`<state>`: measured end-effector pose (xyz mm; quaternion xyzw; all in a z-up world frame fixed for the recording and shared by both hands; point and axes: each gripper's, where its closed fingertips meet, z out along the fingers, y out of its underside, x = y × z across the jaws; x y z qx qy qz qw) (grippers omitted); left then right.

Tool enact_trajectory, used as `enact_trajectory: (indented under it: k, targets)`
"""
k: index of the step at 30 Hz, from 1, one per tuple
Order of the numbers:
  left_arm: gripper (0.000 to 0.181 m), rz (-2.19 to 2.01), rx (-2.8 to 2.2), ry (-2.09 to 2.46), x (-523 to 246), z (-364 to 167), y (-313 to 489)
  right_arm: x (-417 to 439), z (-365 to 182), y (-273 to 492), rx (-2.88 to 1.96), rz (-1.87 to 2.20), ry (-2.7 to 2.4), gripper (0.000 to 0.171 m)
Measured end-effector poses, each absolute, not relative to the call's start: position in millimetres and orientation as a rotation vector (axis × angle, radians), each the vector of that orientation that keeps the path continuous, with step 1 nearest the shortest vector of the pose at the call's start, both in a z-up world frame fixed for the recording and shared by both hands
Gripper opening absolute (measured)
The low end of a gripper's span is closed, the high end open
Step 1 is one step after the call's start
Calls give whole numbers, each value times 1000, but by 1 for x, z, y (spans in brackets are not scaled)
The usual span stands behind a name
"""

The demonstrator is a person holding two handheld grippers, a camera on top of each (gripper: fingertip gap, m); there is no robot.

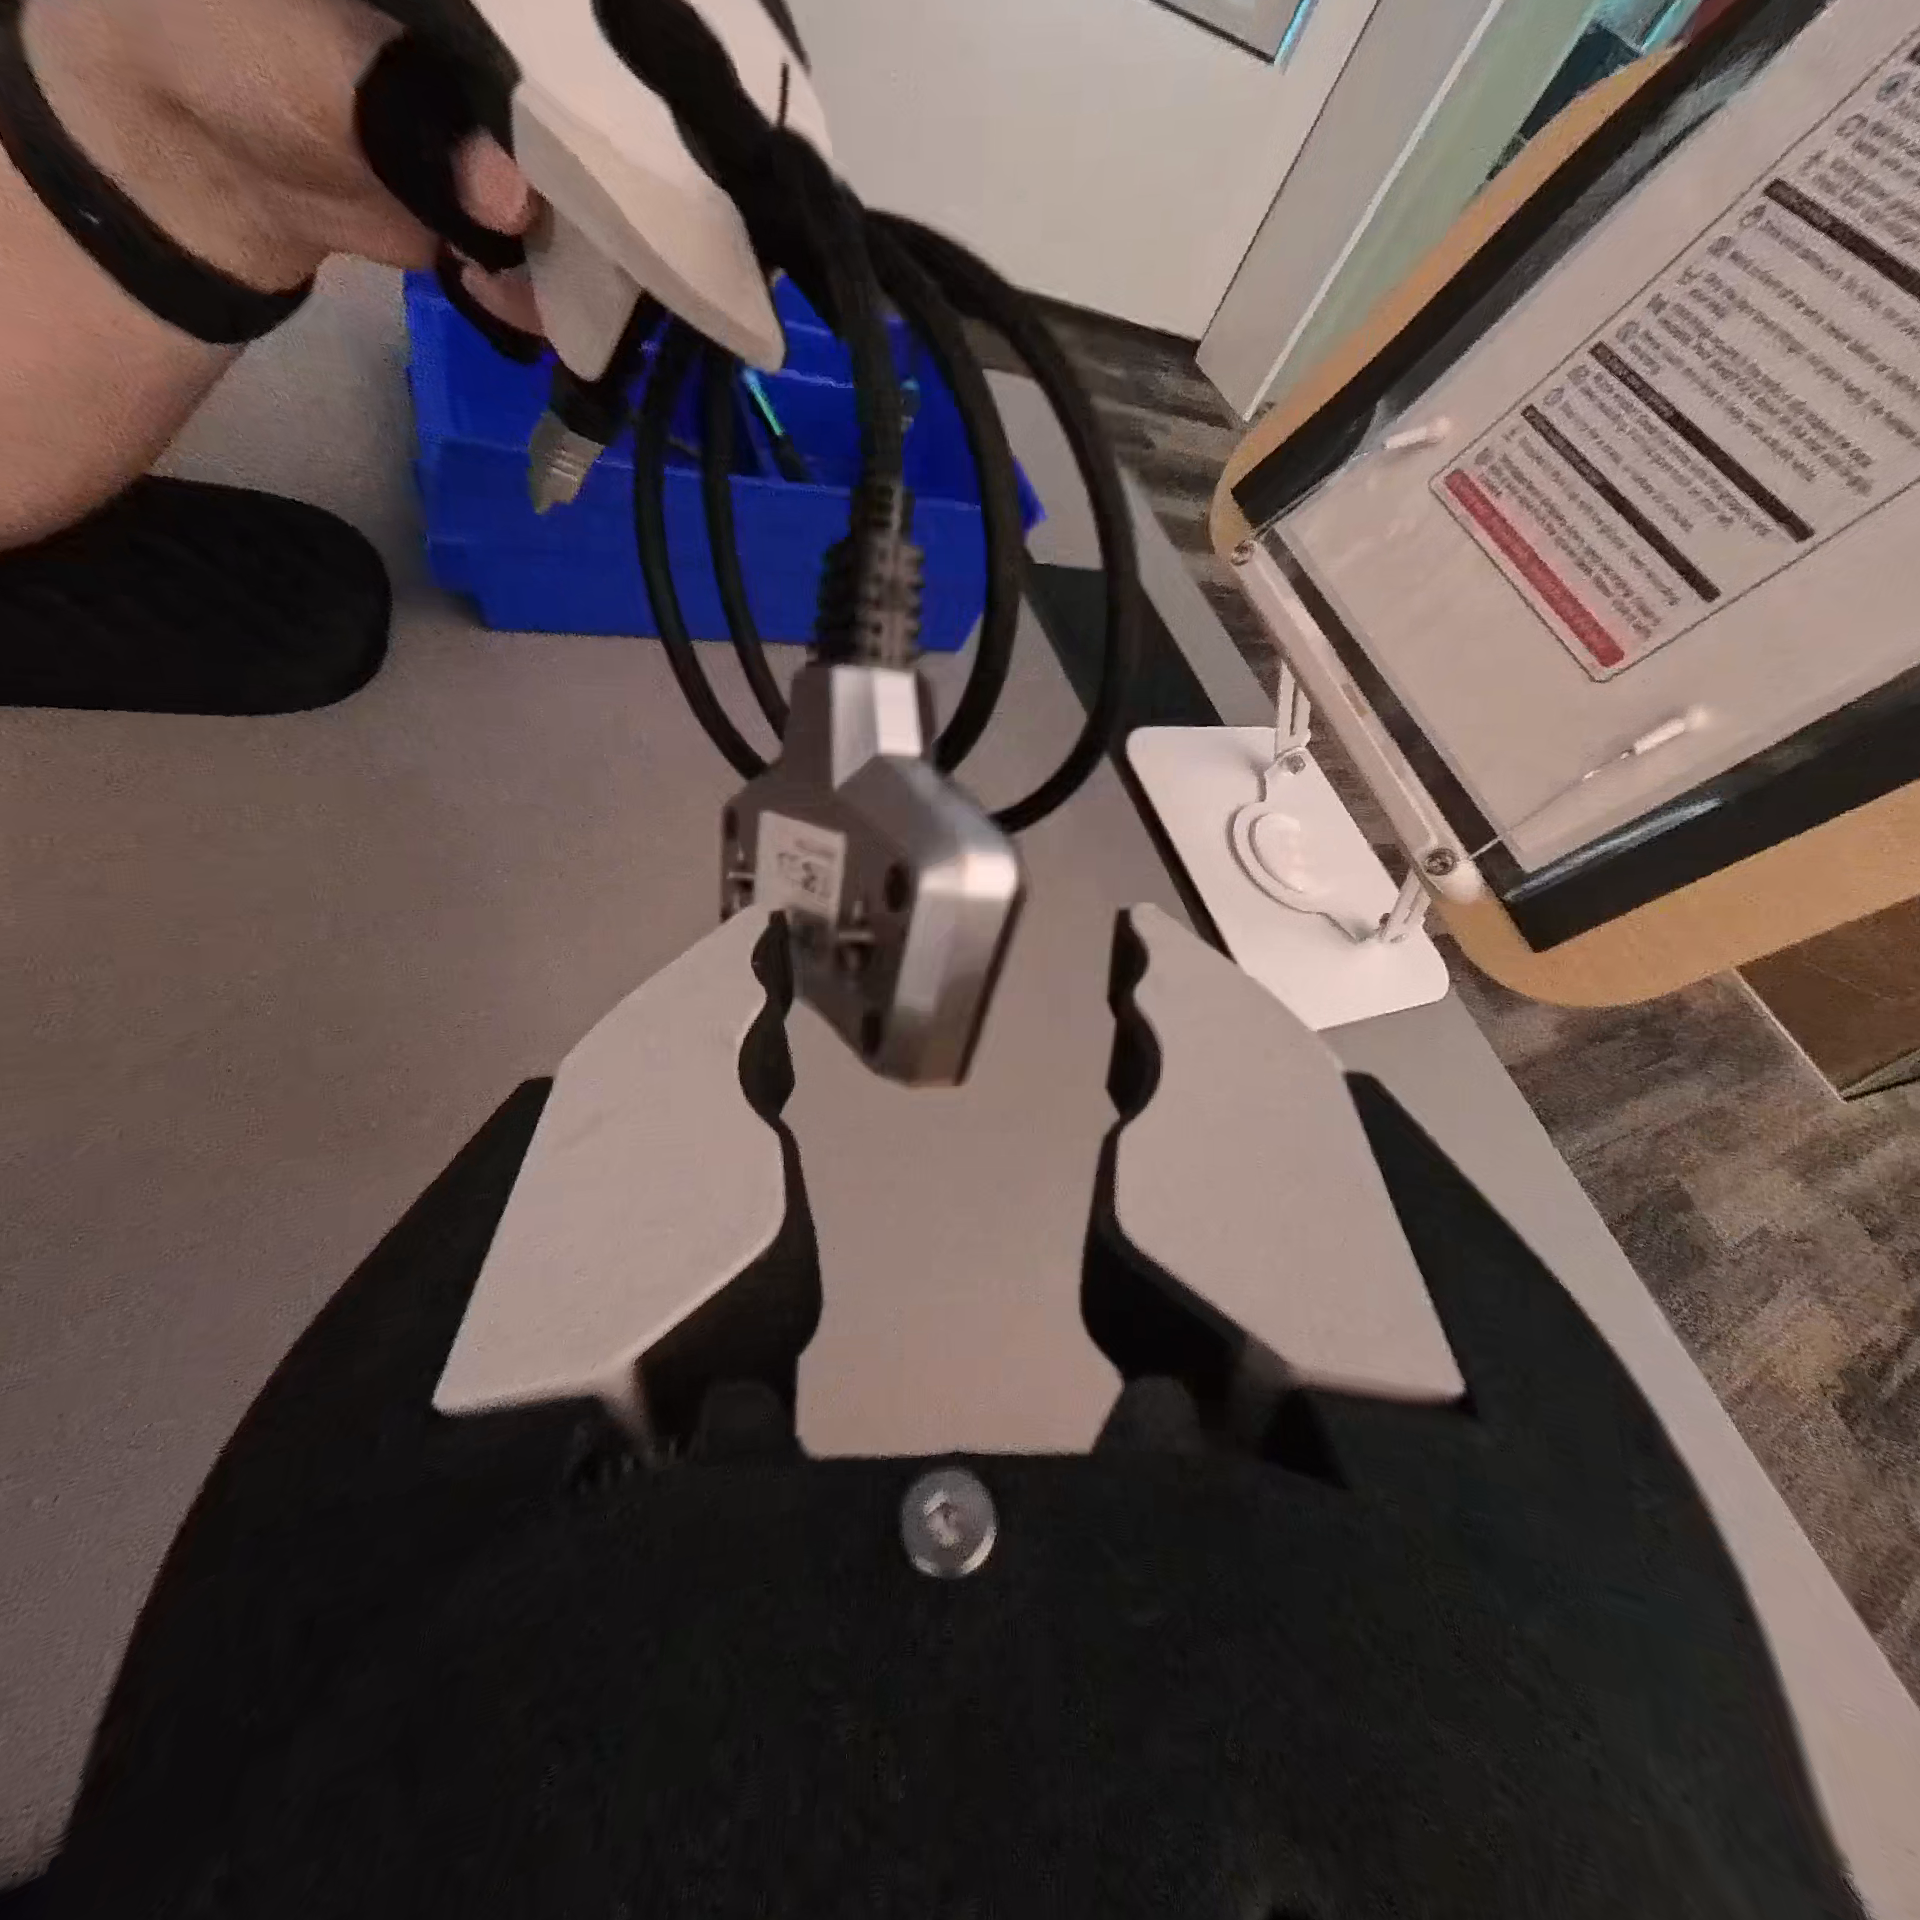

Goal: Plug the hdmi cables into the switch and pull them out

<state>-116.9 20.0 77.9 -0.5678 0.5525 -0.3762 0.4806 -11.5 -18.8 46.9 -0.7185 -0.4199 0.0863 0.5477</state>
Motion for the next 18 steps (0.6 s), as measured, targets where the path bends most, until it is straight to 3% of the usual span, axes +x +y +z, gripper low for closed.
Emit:
enact_trajectory:
  k: [2, 6, 10, 13, 14, 15, 18]
  targets:
    - [14, -836, -1399, 1394, -117, 69, 24, -6, 64, -18, -1655, 197, -915, 75]
    - [13, -749, -1411, 1512, -108, 49, 16, -24, 92, -29, -1512, 166, -895, 77]
    - [13, -746, -1388, 1627, -95, 33, -3, -72, 61, -24, -1566, 215, -1042, 80]
    - [13, -766, -1266, 1760, -91, 29, -27, -63, 22, -3, -1733, 62, -1092, 82]
    - [13, -744, -1239, 1787, -91, 28, -31, -68, 15, -9, -1754, 136, -1143, 67]
    - [13, -731, -1216, 1793, -91, 29, -32, -74, 11, -20, -1762, 237, -1215, 27]
    - [15, -851, -1175, 1677, -88, 48, -34, -69, 30, -20, -1731, 211, -1169, 21]
